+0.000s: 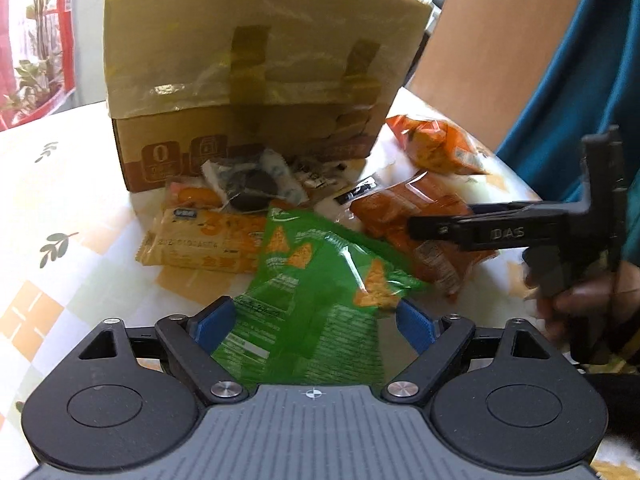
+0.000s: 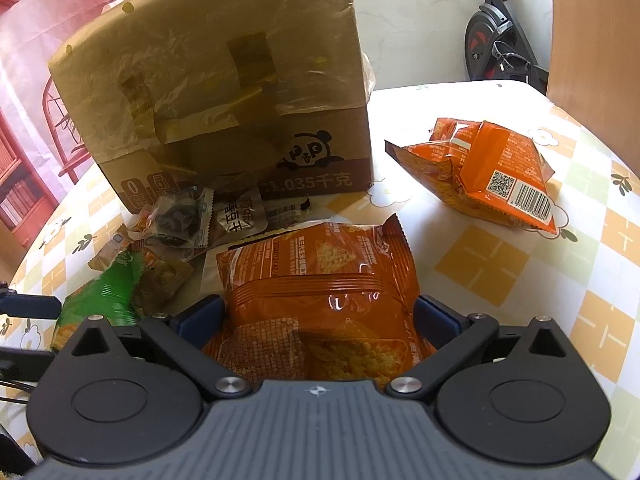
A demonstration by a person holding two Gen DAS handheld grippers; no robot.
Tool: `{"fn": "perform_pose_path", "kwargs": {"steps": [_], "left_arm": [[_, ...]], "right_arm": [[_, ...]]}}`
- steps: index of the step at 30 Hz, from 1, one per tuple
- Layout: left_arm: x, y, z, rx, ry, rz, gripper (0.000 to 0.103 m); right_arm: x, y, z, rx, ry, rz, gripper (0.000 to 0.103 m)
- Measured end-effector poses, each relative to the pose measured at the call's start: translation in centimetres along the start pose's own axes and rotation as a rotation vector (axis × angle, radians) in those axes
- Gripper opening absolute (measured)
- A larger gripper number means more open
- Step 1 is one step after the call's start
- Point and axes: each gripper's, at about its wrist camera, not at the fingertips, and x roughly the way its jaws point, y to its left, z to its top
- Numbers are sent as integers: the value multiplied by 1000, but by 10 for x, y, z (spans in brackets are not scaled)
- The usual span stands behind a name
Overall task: Organize snacks
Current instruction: 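Lift the green and orange bags and carry both over the box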
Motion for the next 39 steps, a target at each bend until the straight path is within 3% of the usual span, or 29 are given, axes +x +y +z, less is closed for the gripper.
{"fn": "perform_pose_path", "kwargs": {"steps": [6,9,10,19,25,30,33,39], "left_arm": [[9,12,4,-76,-7,14,100],[19,22,7,-142,36,125,98],[20,26,7,-171,41,127,98],[27,32,4,-233,53,97,98],[22,35,-2,-236,13,82,86],[16,41,0,-265,-5,59,84],[10,41,2,-260,-18,47,84],[-5,44,6,-275,-61,42,84]], "right_arm": [[0,1,0,1,0,2,102],[0,0,0,1,0,4,102],[0,1,0,0,-1,3,102],[1,1,1,-21,-1,2,103],[7,6,1,-68,-15,-16,103],[12,11,4,-121,-21,-30,103],[9,11,5,-138,-36,-18,94],[5,8,6,-106,-33,-11,89]]}}
